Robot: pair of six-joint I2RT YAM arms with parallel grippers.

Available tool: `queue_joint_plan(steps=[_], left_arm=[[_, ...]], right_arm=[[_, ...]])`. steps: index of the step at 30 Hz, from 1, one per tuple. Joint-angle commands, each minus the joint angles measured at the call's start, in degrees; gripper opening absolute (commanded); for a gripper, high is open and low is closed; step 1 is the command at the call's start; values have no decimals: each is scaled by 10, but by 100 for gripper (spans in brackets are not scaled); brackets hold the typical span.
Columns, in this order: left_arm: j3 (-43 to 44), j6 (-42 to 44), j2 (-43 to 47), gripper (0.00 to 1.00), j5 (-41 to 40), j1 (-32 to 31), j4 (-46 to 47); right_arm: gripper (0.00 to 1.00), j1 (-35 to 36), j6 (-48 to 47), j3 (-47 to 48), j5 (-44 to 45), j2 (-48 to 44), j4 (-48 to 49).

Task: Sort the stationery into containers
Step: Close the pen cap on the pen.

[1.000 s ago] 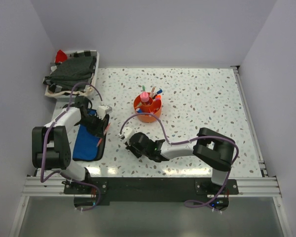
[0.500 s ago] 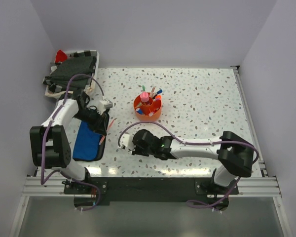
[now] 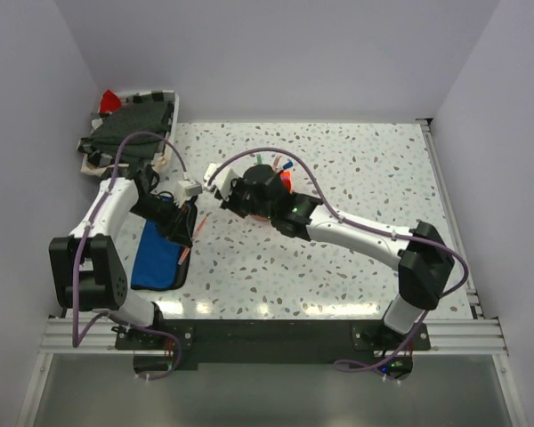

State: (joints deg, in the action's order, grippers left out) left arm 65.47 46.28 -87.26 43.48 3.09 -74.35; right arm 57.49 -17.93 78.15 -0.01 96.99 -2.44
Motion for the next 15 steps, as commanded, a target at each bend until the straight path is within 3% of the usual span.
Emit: queue_joint_plan(steps=[1, 2, 8, 12, 15], left_arm=[[17, 20, 15, 0, 48, 2, -12], [18, 22, 13, 0, 50, 0, -12], [48, 28, -2, 0, 106, -4, -11], [66, 1, -37, 0, 176, -38, -11], [62, 6, -34, 0, 208, -90, -11]], right_arm=[[0, -11, -189, -53, -49, -64, 103], [0, -11, -260, -100, -61, -98, 111], [0, 4, -458, -247, -70, -220, 127], [0, 19, -539, -294, -47, -270, 125], [0, 20, -577, -284, -31, -300, 61]])
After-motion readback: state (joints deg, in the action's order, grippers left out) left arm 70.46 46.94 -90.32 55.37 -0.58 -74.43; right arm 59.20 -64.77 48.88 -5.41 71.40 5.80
